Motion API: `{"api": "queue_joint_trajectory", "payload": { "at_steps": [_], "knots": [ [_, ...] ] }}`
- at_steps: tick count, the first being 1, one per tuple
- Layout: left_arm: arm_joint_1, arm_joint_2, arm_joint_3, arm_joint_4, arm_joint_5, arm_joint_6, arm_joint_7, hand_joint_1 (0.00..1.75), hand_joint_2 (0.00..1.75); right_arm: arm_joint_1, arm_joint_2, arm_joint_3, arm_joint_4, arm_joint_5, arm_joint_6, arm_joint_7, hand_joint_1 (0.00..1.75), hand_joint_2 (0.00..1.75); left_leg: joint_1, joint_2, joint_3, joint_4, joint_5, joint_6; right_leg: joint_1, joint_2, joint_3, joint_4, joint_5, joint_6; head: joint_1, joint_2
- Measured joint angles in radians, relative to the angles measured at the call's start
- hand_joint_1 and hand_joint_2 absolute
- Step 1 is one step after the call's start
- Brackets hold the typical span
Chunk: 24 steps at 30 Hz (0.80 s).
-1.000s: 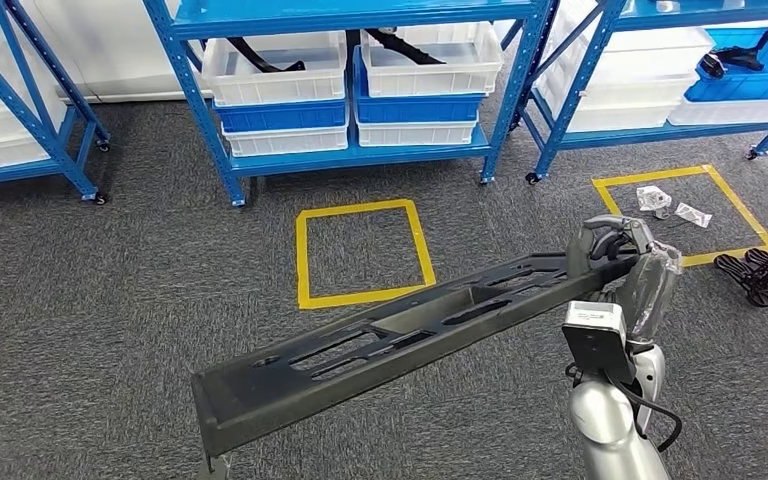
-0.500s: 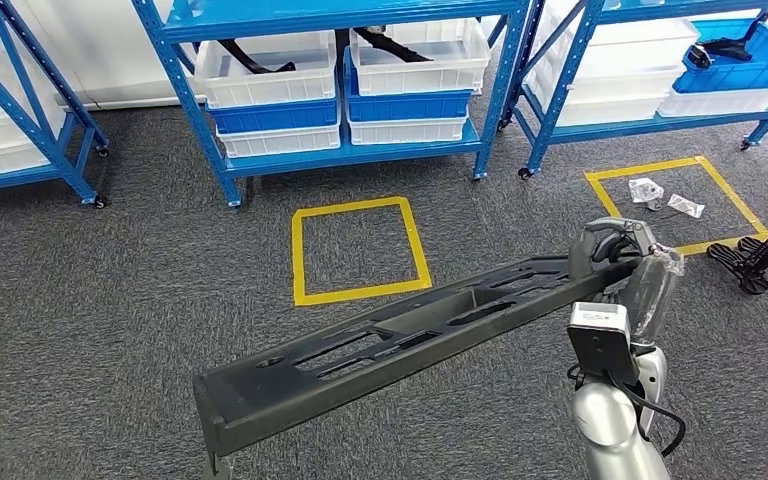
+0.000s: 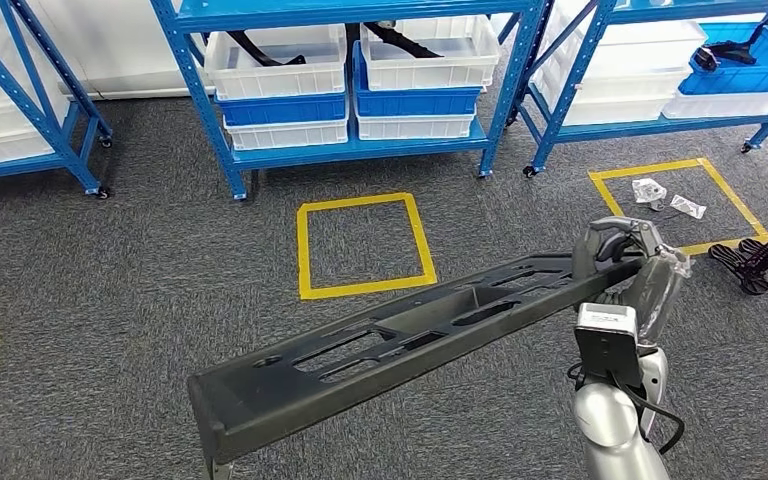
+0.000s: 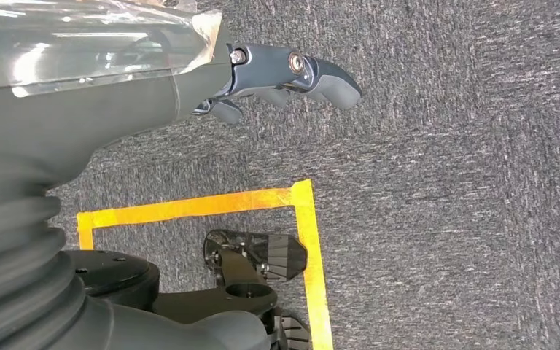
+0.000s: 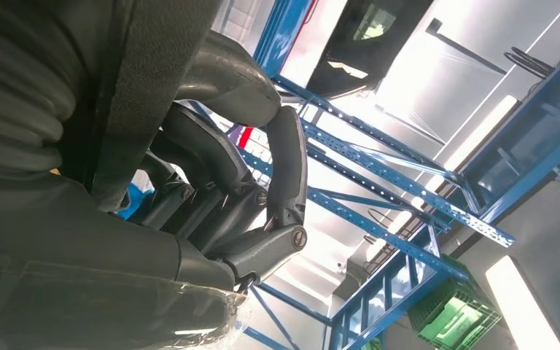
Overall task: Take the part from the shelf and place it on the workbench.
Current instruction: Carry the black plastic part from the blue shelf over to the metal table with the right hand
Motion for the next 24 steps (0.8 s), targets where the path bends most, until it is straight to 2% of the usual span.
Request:
{"api": "queue_joint_trajectory", "payload": {
  "at_steps": [2, 4, 5, 7, 8, 9, 10, 11, 13, 14, 15, 16, 18, 19, 21, 23, 24],
  "knots": [
    [0.0, 0.0, -0.003, 0.0, 0.0, 0.0, 0.0, 0.0, 1.75, 0.005, 0.001, -0.003, -0.006, -0.01, 0.0, -0.006, 1.75, 1.75, 0.0, 0.001, -0.001, -0.003, 0.005, 0.008, -0.002, 0.0, -0.002, -0.001, 0.003, 0.006, 0.0, 0.0],
    [-0.001, 0.0, -0.006, 0.0, 0.001, 0.0, 0.0, 0.0, 1.75, 0.007, 0.001, -0.005, -0.012, -0.019, 0.0, -0.011, 1.75, 1.75, 0.006, 0.006, -0.001, -0.013, 0.015, 0.02, -0.003, 0.001, -0.016, 0.023, -0.014, 0.007, 0.001, 0.0],
    [-0.001, -0.001, -0.006, 0.0, 0.001, 0.001, 0.0, 0.0, 1.75, 0.007, 0.0, -0.007, -0.013, -0.022, 0.0, -0.012, 1.75, 1.75, 0.01, 0.01, -0.001, -0.018, 0.02, 0.025, -0.003, 0.001, -0.034, 0.06, -0.036, 0.004, 0.004, 0.0],
    [-0.001, -0.002, -0.006, 0.0, 0.003, 0.001, 0.0, 0.0, 1.75, 0.008, 0.0, -0.008, -0.013, -0.028, 0.0, -0.012, 1.75, 1.75, 0.012, 0.016, -0.006, -0.018, 0.023, 0.028, -0.004, 0.001, -0.084, 0.181, -0.095, -0.002, 0.008, 0.0],
    [0.0, -0.003, -0.006, 0.0, 0.003, 0.001, 0.001, 0.0, 1.75, 0.009, 0.0, -0.009, -0.013, -0.029, 0.0, -0.012, 1.75, 1.75, 0.013, 0.019, -0.008, -0.018, 0.025, 0.028, -0.005, 0.001, -0.106, 0.239, -0.117, -0.001, 0.008, 0.0],
    [0.0, -0.003, -0.006, 0.0, 0.004, 0.001, 0.001, 0.0, 1.75, 0.011, 0.0, -0.01, -0.013, -0.03, 0.0, -0.012, 1.75, 1.75, 0.014, 0.022, -0.01, -0.018, 0.026, 0.027, -0.006, 0.001, -0.118, 0.274, -0.127, 0.002, 0.008, 0.0],
    [0.0, -0.003, -0.006, 0.0, 0.004, 0.001, 0.001, 0.0, 1.75, 0.012, 0.0, -0.01, -0.013, -0.03, 0.0, -0.012, 1.75, 1.75, 0.015, 0.026, -0.012, -0.017, 0.027, 0.025, -0.008, 0.001, -0.114, 0.276, -0.125, 0.008, 0.008, 0.0],
    [0.0, -0.003, -0.006, 0.0, 0.004, 0.001, 0.001, 0.0, 1.75, 0.013, 0.0, -0.01, -0.013, -0.03, 0.0, -0.012, 1.75, 1.75, 0.017, 0.029, -0.013, -0.016, 0.028, 0.022, -0.01, 0.0, -0.092, 0.242, -0.109, 0.018, 0.008, 0.0],
    [0.0, -0.004, -0.006, 0.0, 0.006, 0.001, 0.001, 0.0, 1.75, 0.011, 0.0, -0.01, -0.014, -0.031, 0.001, -0.012, 1.75, 1.75, 0.02, 0.036, -0.014, -0.011, 0.027, 0.011, -0.013, -0.017, -0.017, 0.109, -0.068, 0.036, 0.01, 0.0],
    [0.0, -0.004, -0.007, 0.0, 0.006, -0.001, 0.002, 0.0, 1.75, 0.01, 0.0, -0.01, -0.014, -0.033, 0.002, -0.012, 1.75, 1.75, 0.02, 0.039, -0.016, -0.007, 0.025, 0.003, -0.013, -0.023, 0.015, 0.052, -0.053, 0.037, 0.011, 0.0],
    [0.0, -0.003, -0.007, 0.0, 0.006, -0.004, 0.005, 0.0, 1.75, 0.009, 0.0, -0.01, -0.014, -0.037, 0.004, -0.013, 1.75, 1.75, 0.018, 0.042, -0.017, -0.005, 0.025, -0.004, -0.011, -0.027, 0.033, 0.018, -0.046, 0.032, 0.011, 0.0],
    [0.0, -0.002, -0.008, 0.0, 0.006, -0.01, 0.009, 0.0, 1.75, 0.007, 0.0, -0.01, -0.013, -0.041, 0.006, -0.013, 1.75, 1.75, 0.016, 0.046, -0.019, -0.004, 0.026, -0.012, -0.008, -0.026, 0.037, 0.006, -0.045, 0.023, 0.011, 0.0],
    [-0.001, 0.003, -0.011, 0.0, 0.009, -0.022, 0.018, 0.0, 1.75, 0.005, 0.001, -0.01, -0.013, -0.049, 0.008, -0.015, 1.75, 1.75, 0.02, 0.054, -0.021, -0.006, 0.029, -0.024, -0.008, -0.011, 0.032, 0.007, -0.038, 0.003, 0.009, 0.0],
    [-0.002, 0.005, -0.013, -0.001, 0.012, -0.026, 0.022, 0.0, 1.75, 0.002, 0.001, -0.01, -0.013, -0.053, 0.01, -0.015, 1.75, 1.75, 0.023, 0.05, -0.025, 0.002, 0.021, -0.029, -0.009, -0.004, 0.03, 0.006, -0.034, -0.005, 0.008, 0.0],
    [-0.004, 0.009, -0.015, -0.002, 0.02, -0.029, 0.026, 0.0, 1.75, -0.007, 0.002, -0.01, -0.012, -0.063, 0.014, -0.017, 1.75, 1.75, 0.028, 0.03, -0.053, 0.071, -0.03, -0.039, -0.013, 0.008, 0.027, 0.004, -0.027, -0.021, 0.007, 0.0],
    [-0.005, 0.009, -0.016, -0.003, 0.023, -0.027, 0.03, 0.0, 1.75, -0.012, 0.002, -0.01, -0.01, -0.074, 0.017, -0.019, 1.75, 1.75, 0.03, 0.012, -0.107, 0.201, -0.099, -0.044, -0.008, 0.02, 0.023, 0.005, -0.024, -0.032, 0.006, 0.0],
    [-0.004, 0.009, -0.016, -0.004, 0.024, -0.025, 0.032, 0.0, 1.75, -0.013, 0.002, -0.01, -0.008, -0.078, 0.018, -0.02, 1.75, 1.75, 0.03, 0.008, -0.129, 0.254, -0.118, -0.045, -0.006, 0.027, 0.021, 0.005, -0.023, -0.035, 0.005, 0.0]
  ]
}}
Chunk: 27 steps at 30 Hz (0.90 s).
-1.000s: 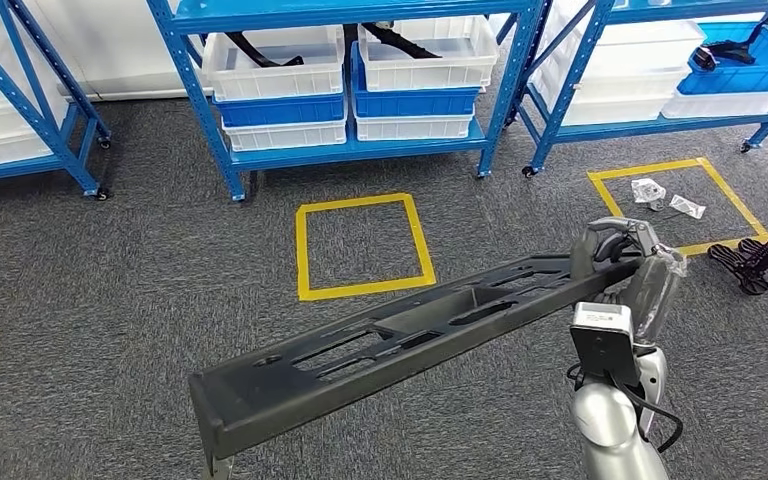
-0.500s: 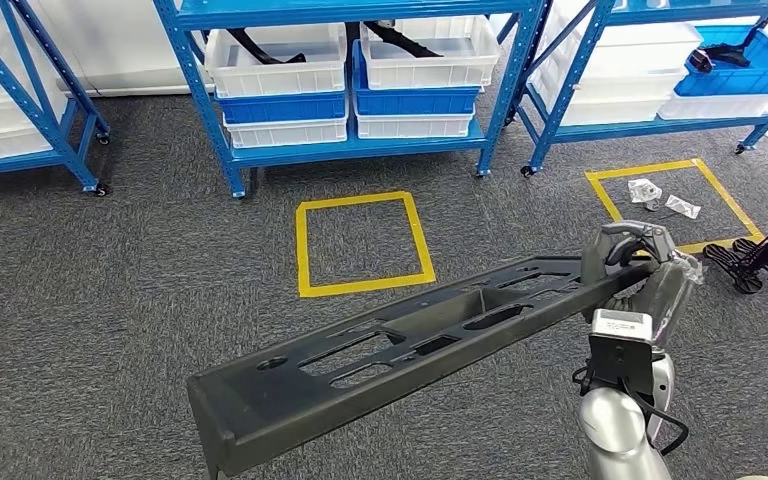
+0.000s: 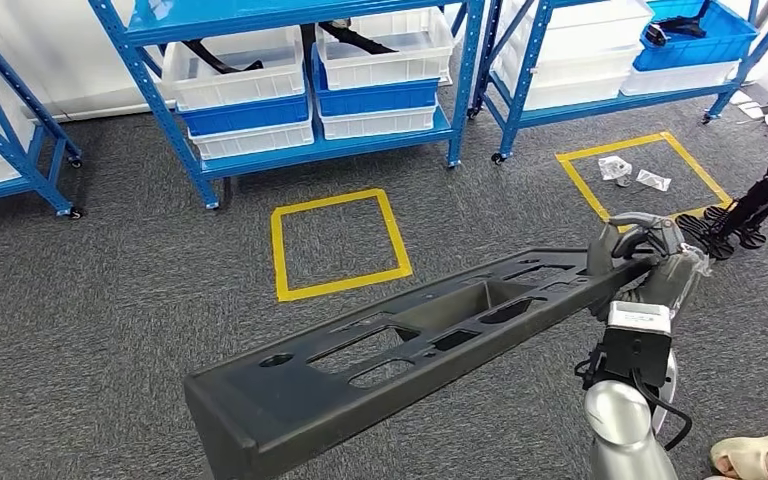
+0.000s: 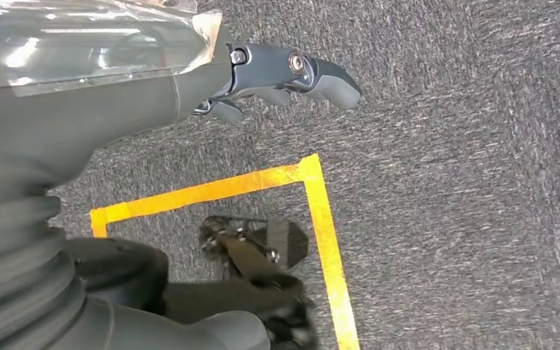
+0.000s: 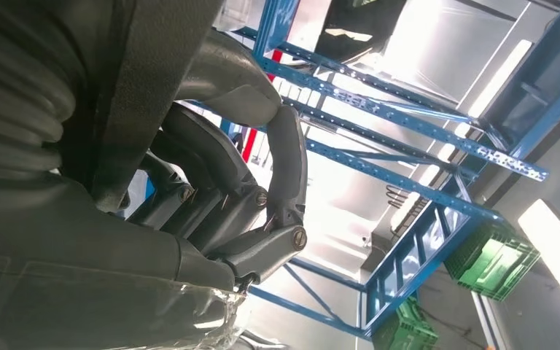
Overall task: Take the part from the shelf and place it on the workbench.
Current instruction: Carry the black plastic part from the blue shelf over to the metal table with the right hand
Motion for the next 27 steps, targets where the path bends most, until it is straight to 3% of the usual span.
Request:
{"api": "queue_joint_trajectory", "payload": {
  "at_steps": [1, 2, 5, 7, 9, 10, 12, 14, 16, 17, 18, 20, 21, 23, 25, 27],
  "knots": [
    [0.0, 0.0, 0.0, 0.0, 0.0, 0.001, 0.002, 0.0, 1.75, 0.0, 0.0, 0.0, 0.002, -0.003, 0.0, -0.001, 1.75, 1.75, 0.0, -0.002, -0.008, 0.023, -0.002, 0.001, 0.002, 0.008, -0.001, 0.0, 0.001, -0.002, 0.0, 0.0],
    [0.0, 0.0, 0.0, -0.001, 0.001, 0.002, 0.003, 0.0, 1.75, 0.0, 0.0, 0.0, 0.003, -0.006, 0.0, -0.003, 1.75, 1.75, 0.0, -0.005, 0.002, 0.007, 0.014, 0.004, 0.004, 0.018, -0.002, 0.0, 0.002, -0.003, 0.0, 0.0],
    [-0.001, 0.001, -0.001, -0.002, 0.001, 0.002, 0.004, 0.0, 1.75, -0.003, 0.0, 0.0, 0.005, -0.013, 0.0, -0.008, 1.75, 1.75, 0.0, -0.05, 0.107, -0.18, 0.098, 0.023, 0.008, 0.049, -0.003, 0.001, 0.005, 0.0, 0.001, 0.0],
    [-0.001, 0.002, -0.001, -0.003, 0.001, 0.001, 0.004, 0.0, 1.75, -0.007, 0.0, 0.0, 0.005, -0.017, 0.0, -0.01, 1.75, 1.75, -0.002, -0.075, 0.145, -0.25, 0.111, 0.03, 0.008, 0.068, -0.009, 0.002, 0.009, 0.008, 0.001, 0.0],
    [-0.001, 0.002, -0.001, -0.004, 0.003, 0.001, 0.004, 0.0, 1.75, -0.007, -0.002, 0.0, 0.006, -0.019, 0.0, -0.01, 1.75, 1.75, -0.007, -0.062, 0.148, -0.261, 0.111, 0.034, 0.006, 0.087, -0.02, 0.0, 0.016, 0.019, 0.001, 0.0],
    [-0.002, 0.002, -0.002, -0.004, 0.003, 0.0, 0.004, 0.0, 1.75, -0.006, -0.003, 0.0, 0.006, -0.02, 0.0, -0.011, 1.75, 1.75, -0.007, -0.05, 0.15, -0.268, 0.116, 0.038, 0.005, 0.082, -0.026, 0.003, 0.016, 0.024, 0.0, 0.0],
    [-0.005, 0.0, -0.003, -0.007, 0.003, -0.002, 0.004, 0.0, 1.75, -0.007, -0.007, 0.0, 0.006, -0.023, 0.0, -0.012, 1.75, 1.75, -0.003, -0.025, 0.152, -0.282, 0.127, 0.048, 0.011, 0.041, -0.056, 0.053, -0.01, 0.025, 0.008, 0.0],
    [-0.004, -0.001, -0.004, -0.009, 0.002, -0.005, 0.004, 0.0, 1.75, -0.007, -0.009, 0.0, 0.007, -0.024, 0.0, -0.012, 1.75, 1.75, -0.001, 0.0, 0.15, -0.286, 0.131, 0.052, 0.012, -0.001, -0.11, 0.173, -0.065, 0.021, 0.016, 0.0],
    [-0.002, 0.0, -0.005, -0.009, 0.001, -0.008, 0.004, 0.0, 1.75, -0.002, -0.01, 0.0, 0.009, -0.025, 0.0, -0.012, 1.75, 1.75, -0.001, 0.027, 0.148, -0.286, 0.131, 0.052, 0.007, -0.011, -0.148, 0.266, -0.095, 0.027, 0.017, 0.0],
    [-0.001, 0.001, -0.006, -0.009, -0.001, -0.011, 0.005, 0.0, 1.75, 0.001, -0.01, 0.0, 0.01, -0.025, -0.001, -0.013, 1.75, 1.75, 0.001, 0.039, 0.147, -0.285, 0.131, 0.051, 0.002, -0.015, -0.142, 0.262, -0.09, 0.037, 0.018, 0.0],
    [-0.001, 0.001, -0.007, -0.009, -0.003, -0.016, 0.005, 0.0, 1.75, 0.003, -0.011, 0.0, 0.01, -0.024, -0.001, -0.013, 1.75, 1.75, 0.003, 0.051, 0.146, -0.284, 0.131, 0.049, -0.004, -0.022, -0.116, 0.22, -0.073, 0.049, 0.018, 0.0],
    [0.0, 0.006, -0.012, -0.009, -0.005, -0.025, 0.005, 0.0, 1.75, 0.005, -0.011, 0.0, 0.009, -0.023, -0.002, -0.014, 1.75, 1.75, 0.003, 0.072, 0.145, -0.277, 0.128, 0.035, -0.013, -0.066, -0.034, 0.08, -0.03, 0.072, 0.021, 0.0],
    [0.0, 0.009, -0.014, -0.009, -0.006, -0.028, 0.004, 0.0, 1.75, 0.006, -0.01, 0.0, 0.008, -0.023, -0.003, -0.015, 1.75, 1.75, 0.002, 0.081, 0.146, -0.273, 0.125, 0.027, -0.015, -0.085, -0.004, 0.03, -0.016, 0.073, 0.021, 0.0],
    [0.0, 0.016, -0.017, -0.009, -0.007, -0.029, 0.004, 0.0, 1.75, 0.008, -0.01, 0.0, 0.007, -0.023, -0.005, -0.016, 1.75, 1.75, -0.003, 0.1, 0.149, -0.271, 0.121, 0.012, -0.013, -0.096, 0.009, 0.0, -0.009, 0.059, 0.017, 0.0],
    [0.0, 0.019, -0.02, -0.009, -0.007, -0.03, 0.003, 0.0, 1.75, 0.01, -0.011, 0.0, 0.006, -0.023, -0.007, -0.017, 1.75, 1.75, 0.001, 0.116, 0.152, -0.273, 0.122, 0.003, -0.013, -0.07, 0.002, 0.001, -0.002, 0.04, 0.011, 0.0],
    [-0.001, 0.021, -0.024, -0.009, -0.006, -0.03, 0.004, 0.0, 1.75, 0.01, -0.012, 0.0, 0.004, -0.021, -0.008, -0.018, 1.75, 1.75, 0.01, 0.078, 0.134, -0.231, 0.087, -0.006, -0.017, -0.047, -0.003, 0.0, 0.006, 0.026, 0.008, 0.0]
  ]
}}
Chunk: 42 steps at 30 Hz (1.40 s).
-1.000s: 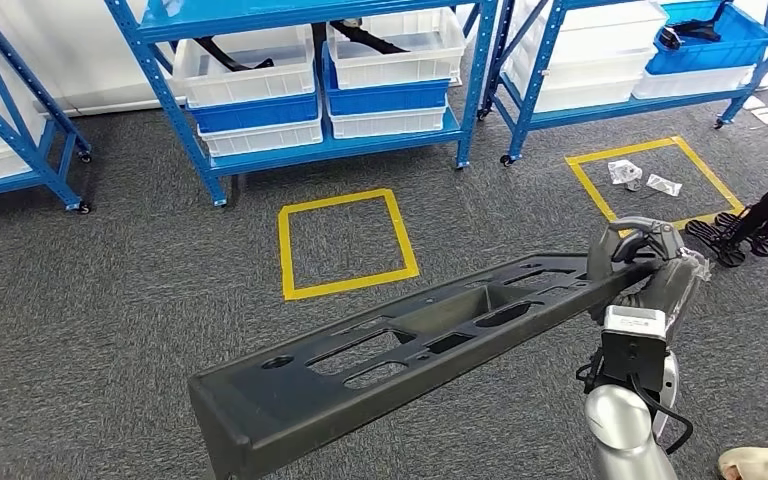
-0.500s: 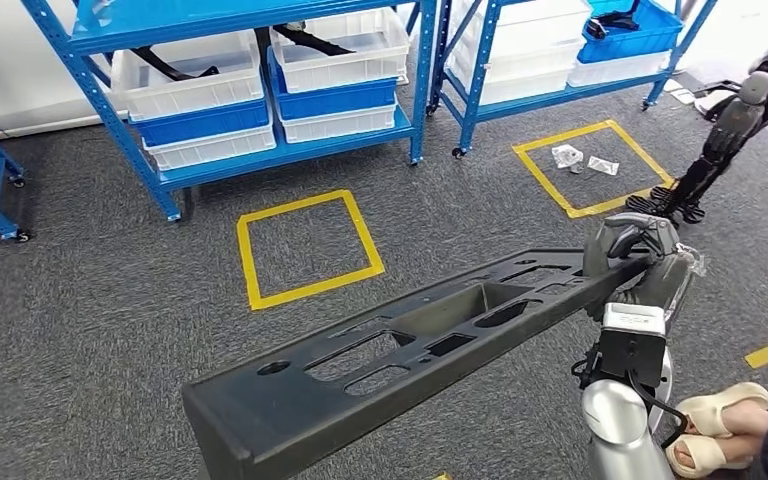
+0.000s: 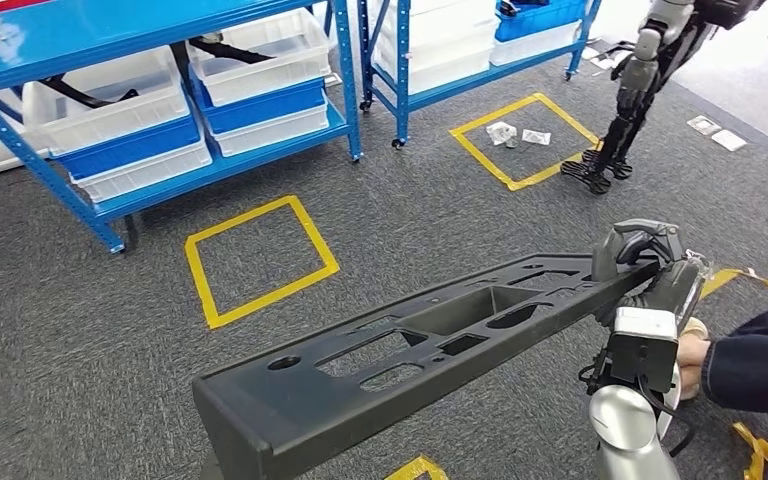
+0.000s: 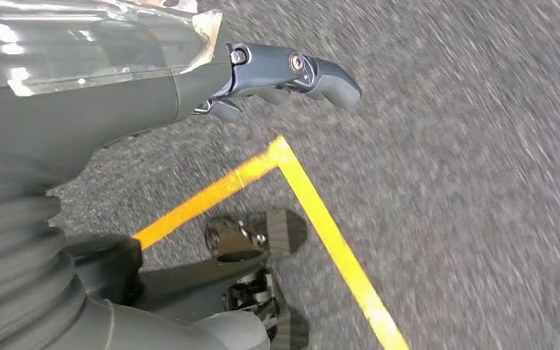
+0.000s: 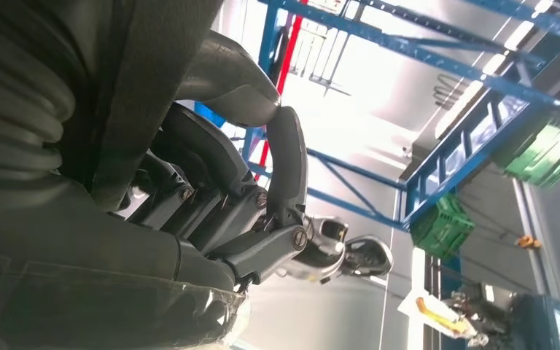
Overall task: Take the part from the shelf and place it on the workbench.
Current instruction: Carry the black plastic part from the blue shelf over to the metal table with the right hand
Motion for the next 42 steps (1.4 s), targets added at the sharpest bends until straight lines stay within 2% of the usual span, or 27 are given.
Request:
{"api": "queue_joint_trajectory", "payload": {
  "at_steps": [2, 3, 4, 5, 6, 7, 9, 11, 13, 15, 17, 19, 20, 21, 23, 25, 26, 28, 30, 32, 33, 35, 36, 37, 39, 41, 42],
  "knots": [
    [0.001, 0.0, -0.003, 0.0, 0.005, 0.002, 0.002, 0.0, 1.75, -0.001, 0.0, 0.0, -0.001, 0.003, 0.0, -0.001, 1.75, 1.75, 0.003, -0.061, -0.053, 0.122, -0.075, -0.004, 0.001, 0.022, -0.007, 0.0, 0.006, -0.011, -0.005, 0.0],
    [0.001, -0.001, -0.003, 0.0, 0.009, 0.005, 0.005, 0.0, 1.75, -0.001, 0.0, 0.0, 0.0, 0.004, 0.0, -0.002, 1.75, 1.75, 0.002, -0.074, -0.085, 0.191, -0.104, -0.003, 0.004, 0.033, -0.01, 0.0, 0.008, -0.016, -0.006, 0.0],
    [0.002, -0.002, -0.003, 0.0, 0.012, 0.007, 0.007, 0.0, 1.75, -0.001, 0.0, 0.0, 0.002, 0.005, 0.0, -0.002, 1.75, 1.75, 0.002, -0.08, -0.108, 0.238, -0.118, 0.0, 0.008, 0.046, -0.013, 0.0, 0.009, -0.018, -0.008, 0.0],
    [0.002, -0.003, -0.003, 0.0, 0.014, 0.009, 0.01, 0.0, 1.75, -0.001, -0.001, 0.0, 0.004, 0.006, 0.0, -0.002, 1.75, 1.75, 0.001, -0.083, -0.116, 0.252, -0.112, 0.004, 0.011, 0.059, -0.014, 0.001, 0.011, -0.02, -0.008, 0.0],
    [0.002, -0.004, -0.003, 0.0, 0.015, 0.01, 0.011, 0.0, 1.75, -0.001, -0.001, 0.0, 0.005, 0.007, 0.0, -0.002, 1.75, 1.75, 0.001, -0.087, -0.104, 0.226, -0.088, 0.011, 0.015, 0.072, -0.014, 0.001, 0.011, -0.021, -0.008, 0.0],
    [0.001, -0.005, -0.003, 0.0, 0.016, 0.011, 0.012, 0.0, 1.75, -0.002, -0.002, 0.0, 0.005, 0.007, 0.0, -0.002, 1.75, 1.75, 0.0, -0.098, -0.075, 0.168, -0.053, 0.02, 0.017, 0.085, -0.013, 0.001, 0.011, -0.02, -0.008, 0.0],
    [0.0, -0.004, -0.003, 0.0, 0.016, 0.011, 0.012, 0.0, 1.75, -0.005, -0.002, 0.0, 0.006, 0.009, 0.0, -0.002, 1.75, 1.75, -0.002, -0.145, -0.013, 0.04, 0.001, 0.039, 0.021, 0.108, -0.014, 0.002, 0.013, -0.018, -0.006, 0.0],
    [0.0, -0.005, -0.003, 0.0, 0.018, 0.01, 0.012, 0.0, 1.75, -0.011, -0.003, 0.001, 0.008, 0.013, 0.0, -0.003, 1.75, 1.75, -0.006, -0.171, 0.014, -0.017, 0.012, 0.046, 0.021, 0.128, -0.022, 0.002, 0.018, -0.009, -0.006, 0.0],
    [-0.001, -0.008, -0.004, -0.001, 0.02, 0.01, 0.013, 0.0, 1.75, -0.013, -0.007, 0.001, 0.01, 0.015, -0.001, -0.004, 1.75, 1.75, -0.007, -0.148, 0.018, -0.032, 0.018, 0.049, 0.02, 0.141, -0.036, 0.001, 0.024, 0.004, -0.006, 0.0],
    [-0.002, -0.009, -0.003, -0.002, 0.021, 0.01, 0.013, 0.0, 1.75, -0.016, -0.012, 0.002, 0.011, 0.016, -0.001, -0.005, 1.75, 1.75, -0.005, -0.12, 0.023, -0.047, 0.029, 0.058, 0.025, 0.102, -0.063, 0.04, 0.005, 0.007, -0.002, 0.0],
    [-0.001, -0.01, -0.003, -0.002, 0.021, 0.009, 0.013, 0.0, 1.75, -0.021, -0.014, 0.004, 0.014, 0.016, -0.001, -0.006, 1.75, 1.75, -0.008, -0.094, 0.024, -0.05, 0.031, 0.062, 0.027, 0.05, -0.119, 0.154, -0.046, 0.001, 0.002, 0.0],
    [0.001, -0.011, -0.004, -0.002, 0.021, 0.007, 0.013, 0.0, 1.75, -0.019, -0.015, 0.004, 0.018, 0.015, -0.001, -0.006, 1.75, 1.75, -0.01, -0.067, 0.022, -0.05, 0.03, 0.063, 0.026, 0.037, -0.172, 0.266, -0.082, 0.003, 0.005, 0.0],
    [0.001, -0.011, -0.004, -0.002, 0.021, 0.008, 0.013, 0.0, 1.75, -0.018, -0.015, 0.004, 0.02, 0.015, -0.001, -0.006, 1.75, 1.75, -0.01, -0.053, 0.022, -0.05, 0.03, 0.062, 0.025, 0.033, -0.175, 0.275, -0.079, 0.009, 0.005, 0.0],
    [0.001, -0.011, -0.004, -0.002, 0.021, 0.008, 0.013, 0.0, 1.75, -0.018, -0.016, 0.004, 0.022, 0.016, -0.001, -0.006, 1.75, 1.75, -0.01, -0.041, 0.022, -0.05, 0.029, 0.061, 0.023, 0.027, -0.157, 0.246, -0.064, 0.017, 0.006, 0.0],
    [0.0, -0.012, -0.004, -0.003, 0.021, 0.007, 0.013, 0.0, 1.75, -0.019, -0.017, 0.004, 0.023, 0.016, -0.001, -0.006, 1.75, 1.75, -0.013, -0.02, 0.025, -0.048, 0.024, 0.055, 0.021, -0.013, -0.078, 0.101, -0.015, 0.031, 0.007, 0.0],
    [0.0, -0.013, -0.004, -0.003, 0.021, 0.008, 0.013, 0.0, 1.75, -0.021, -0.017, 0.005, 0.024, 0.016, -0.001, -0.006, 1.75, 1.75, -0.021, -0.001, 0.029, -0.045, 0.018, 0.045, 0.026, -0.044, -0.024, 0.001, 0.013, 0.025, 0.006, 0.0],
    [0.0, -0.012, -0.004, -0.003, 0.021, 0.008, 0.013, 0.0, 1.75, -0.021, -0.018, 0.005, 0.024, 0.015, -0.001, -0.006, 1.75, 1.75, -0.025, 0.008, 0.029, -0.044, 0.016, 0.042, 0.029, -0.046, -0.02, -0.009, 0.014, 0.018, 0.006, 0.0],
    [-0.001, -0.012, -0.004, -0.003, 0.021, 0.008, 0.012, 0.0, 1.75, -0.02, -0.019, 0.005, 0.024, 0.016, -0.001, -0.006, 1.75, 1.75, -0.024, 0.021, 0.029, -0.041, 0.01, 0.034, 0.024, -0.019, -0.023, -0.007, 0.02, 0.005, 0.003, 0.0],
    [-0.002, -0.012, -0.004, -0.004, 0.02, 0.007, 0.011, 0.0, 1.75, -0.021, -0.02, 0.005, 0.024, 0.02, -0.004, -0.006, 1.75, 1.75, -0.017, -0.014, 0.01, 0.005, -0.025, 0.024, 0.016, 0.003, -0.024, -0.009, 0.024, -0.007, 0.001, 0.0],
    [0.001, -0.011, -0.005, -0.004, 0.016, 0.003, 0.007, 0.0, 1.75, -0.022, -0.02, 0.006, 0.024, 0.031, -0.012, -0.007, 1.75, 1.75, -0.013, -0.064, -0.042, 0.123, -0.089, 0.017, 0.014, 0.023, -0.025, -0.009, 0.026, -0.017, -0.001, 0.0],
    [0.004, -0.01, -0.007, -0.004, 0.014, 0.001, 0.004, 0.0, 1.75, -0.019, -0.019, 0.007, 0.024, 0.038, -0.017, -0.006, 1.75, 1.75, -0.013, -0.076, -0.073, 0.189, -0.116, 0.016, 0.014, 0.033, -0.026, -0.009, 0.026, -0.021, -0.002, 0.0],
    [0.009, -0.008, -0.01, -0.003, 0.012, -0.004, 0.0, 0.0, 1.75, -0.012, -0.018, 0.008, 0.024, 0.048, -0.025, -0.003, 1.75, 1.75, -0.012, -0.082, -0.107, 0.253, -0.127, 0.015, 0.015, 0.054, -0.026, -0.009, 0.027, -0.022, -0.002, 0.0],
    [0.01, -0.006, -0.012, -0.003, 0.011, -0.007, -0.001, 0.0, 1.75, -0.008, -0.017, 0.008, 0.024, 0.053, -0.028, -0.001, 1.75, 1.75, -0.01, -0.084, -0.103, 0.239, -0.107, 0.016, 0.015, 0.066, -0.026, -0.008, 0.028, -0.023, -0.002, 0.0],
    [0.011, -0.005, -0.014, -0.003, 0.01, -0.008, -0.001, 0.0, 1.75, -0.006, -0.017, 0.008, 0.024, 0.055, -0.03, 0.0, 1.75, 1.75, -0.008, -0.091, -0.08, 0.188, -0.072, 0.017, 0.015, 0.078, -0.026, -0.007, 0.028, -0.022, -0.002, 0.0],
    [0.01, -0.002, -0.018, -0.003, 0.01, -0.008, -0.002, 0.0, 1.75, -0.005, -0.017, 0.008, 0.024, 0.06, -0.034, 0.002, 1.75, 1.75, -0.001, -0.132, -0.021, 0.06, -0.009, 0.021, 0.015, 0.102, -0.028, -0.002, 0.028, -0.02, -0.002, 0.0],
    [0.009, 0.001, -0.023, -0.003, 0.009, -0.006, -0.003, 0.0, 1.75, -0.005, -0.018, 0.008, 0.023, 0.066, -0.038, 0.004, 1.75, 1.75, 0.002, -0.172, 0.009, -0.008, 0.006, 0.023, 0.018, 0.121, -0.036, 0.001, 0.031, -0.011, -0.001, 0.0],
    [0.01, 0.001, -0.024, -0.002, 0.009, -0.004, -0.003, 0.0, 1.75, -0.005, -0.018, 0.008, 0.023, 0.068, -0.04, 0.006, 1.75, 1.75, 0.0, -0.177, 0.011, -0.016, 0.002, 0.025, 0.018, 0.13, -0.041, 0.001, 0.034, -0.005, -0.001, 0.0]
  ]
}}
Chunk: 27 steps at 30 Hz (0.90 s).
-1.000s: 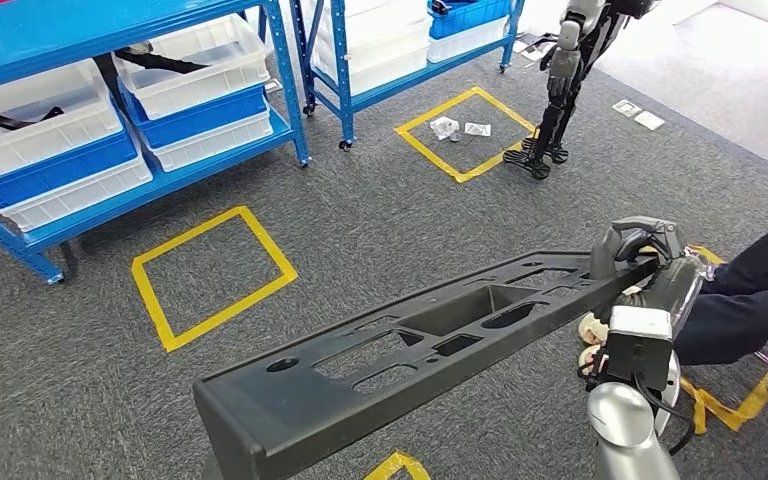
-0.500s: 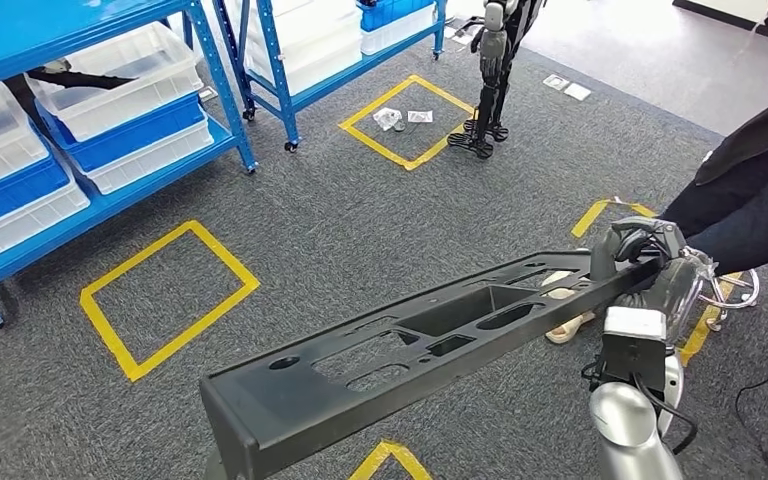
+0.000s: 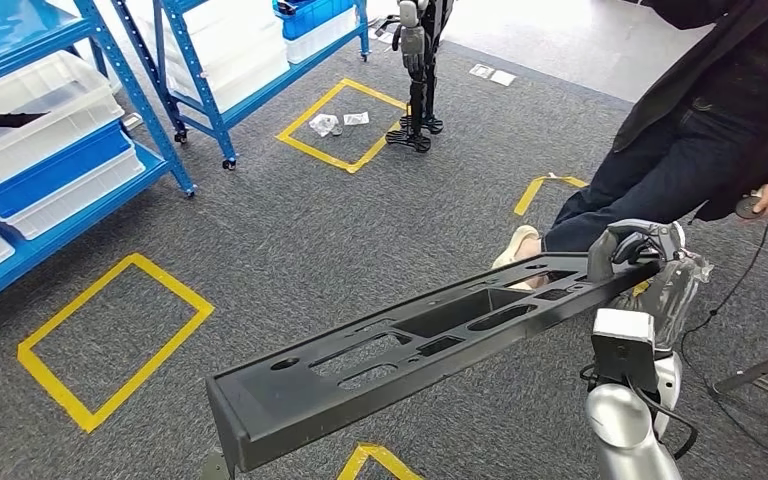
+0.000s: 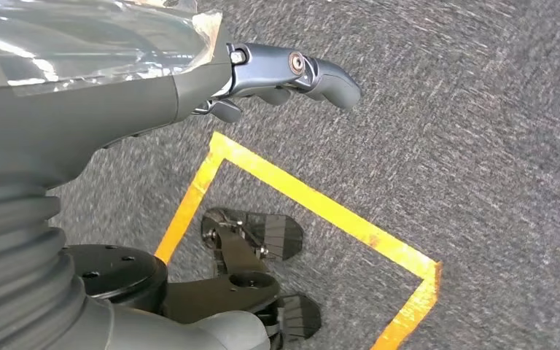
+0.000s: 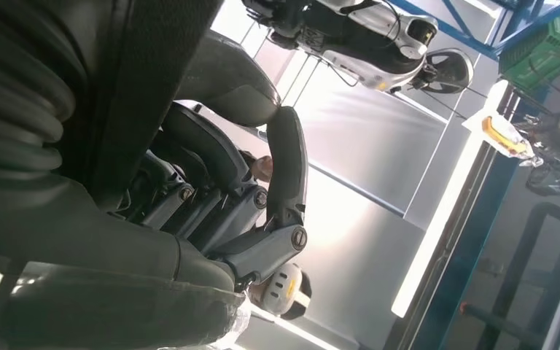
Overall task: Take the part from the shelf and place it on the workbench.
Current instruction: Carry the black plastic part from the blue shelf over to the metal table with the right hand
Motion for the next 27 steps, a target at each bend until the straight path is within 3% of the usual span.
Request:
{"api": "queue_joint_trajectory", "payload": {
  "at_steps": [2, 4, 8, 10, 12, 14, 15, 16, 18, 20, 22, 24, 25, 27],
  "knots": [
    [0.001, -0.001, -0.002, 0.0, 0.0, 0.011, -0.003, 0.0, 1.75, 0.004, 0.0, 0.0, -0.003, 0.004, -0.002, 0.002, 1.75, 1.75, -0.005, 0.02, 0.003, -0.003, 0.004, 0.009, -0.003, 0.019, -0.008, -0.006, 0.009, 0.015, 0.0, 0.0],
    [-0.001, -0.004, -0.003, 0.0, 0.001, 0.027, -0.009, 0.0, 1.75, 0.009, -0.002, 0.0, -0.005, 0.007, -0.004, 0.003, 1.75, 1.75, -0.003, 0.039, 0.007, -0.011, 0.012, 0.022, -0.004, 0.014, -0.016, -0.004, 0.01, 0.022, 0.0, 0.0],
    [-0.002, -0.005, -0.003, 0.0, 0.002, 0.034, -0.012, 0.0, 1.75, 0.011, -0.003, 0.0, -0.006, 0.008, -0.004, 0.004, 1.75, 1.75, -0.001, 0.049, 0.009, -0.016, 0.016, 0.028, -0.005, -0.007, -0.022, 0.003, 0.006, 0.023, 0.001, 0.0],
    [0.004, -0.009, -0.006, 0.001, 0.003, 0.042, -0.015, 0.0, 1.75, 0.013, -0.003, 0.001, -0.007, 0.008, -0.006, 0.006, 1.75, 1.75, -0.005, 0.083, 0.008, -0.016, 0.017, 0.035, -0.001, -0.054, -0.084, 0.139, -0.049, 0.02, 0.006, 0.0],
    [0.01, -0.013, -0.009, 0.002, 0.009, 0.041, -0.011, 0.0, 1.75, 0.018, -0.003, 0.001, -0.007, 0.004, -0.004, 0.008, 1.75, 1.75, -0.009, 0.138, 0.007, -0.016, 0.016, 0.039, 0.003, -0.112, -0.09, 0.182, -0.068, 0.03, 0.012, 0.0],
    [0.009, -0.012, -0.011, 0.003, 0.016, 0.03, -0.001, 0.0, 1.75, 0.02, -0.003, 0.001, -0.007, -0.002, 0.001, 0.006, 1.75, 1.75, -0.016, 0.167, 0.01, -0.014, 0.01, 0.032, 0.008, -0.157, -0.007, 0.04, -0.026, 0.036, 0.014, 0.0],
    [0.008, -0.011, -0.011, 0.003, 0.018, 0.029, 0.003, 0.0, 1.75, 0.019, -0.003, 0.001, -0.007, -0.006, 0.003, 0.005, 1.75, 1.75, -0.02, 0.175, 0.011, -0.014, 0.008, 0.027, 0.011, -0.17, 0.013, 0.003, -0.018, 0.031, 0.014, 0.0],
    [0.008, -0.011, -0.011, 0.003, 0.019, 0.03, 0.007, 0.0, 1.75, 0.019, -0.003, 0.001, -0.007, -0.009, 0.004, 0.004, 1.75, 1.75, -0.024, 0.184, 0.012, -0.014, 0.007, 0.023, 0.015, -0.172, 0.018, -0.008, -0.016, 0.024, 0.013, 0.0],
    [0.007, -0.011, -0.014, 0.003, 0.018, 0.03, 0.013, 0.0, 1.75, 0.02, -0.003, 0.001, -0.007, -0.016, 0.005, 0.002, 1.75, 1.75, -0.024, 0.198, 0.013, -0.014, 0.004, 0.015, 0.011, -0.149, 0.015, -0.008, -0.01, 0.012, 0.009, 0.0],
    [0.006, -0.01, -0.019, 0.003, 0.015, 0.029, 0.015, 0.0, 1.75, 0.019, -0.003, 0.0, -0.007, -0.018, 0.005, 0.001, 1.75, 1.75, -0.018, 0.17, -0.002, 0.024, -0.027, 0.005, 0.0, -0.128, 0.015, -0.012, -0.005, -0.001, 0.007, 0.0],
    [0.009, -0.007, -0.023, 0.004, 0.014, 0.028, 0.015, 0.0, 1.75, 0.017, -0.003, 0.001, -0.006, -0.024, 0.004, -0.001, 1.75, 1.75, -0.013, 0.118, -0.055, 0.143, -0.092, -0.004, -0.003, -0.108, 0.014, -0.014, -0.002, -0.012, 0.004, 0.0],
    [0.014, -0.005, -0.027, 0.006, 0.015, 0.029, 0.014, 0.0, 1.75, 0.016, -0.004, 0.001, -0.003, -0.034, 0.003, -0.003, 1.75, 1.75, -0.01, 0.095, -0.111, 0.26, -0.133, -0.009, -0.003, -0.085, 0.012, -0.013, -0.001, -0.017, 0.003, 0.0],
    [0.016, -0.004, -0.028, 0.007, 0.015, 0.03, 0.014, 0.0, 1.75, 0.016, -0.004, 0.001, -0.001, -0.039, 0.003, -0.004, 1.75, 1.75, -0.007, 0.092, -0.121, 0.275, -0.127, -0.011, -0.004, -0.072, 0.011, -0.012, 0.0, -0.017, 0.003, 0.0],
    [0.016, -0.001, -0.029, 0.008, 0.017, 0.033, 0.012, 0.0, 1.75, 0.016, -0.004, 0.001, 0.001, -0.044, 0.001, -0.006, 1.75, 1.75, 0.003, 0.076, -0.074, 0.173, -0.06, -0.014, -0.006, -0.048, 0.011, -0.007, 0.0, -0.015, 0.003, 0.0]
  ]
}}
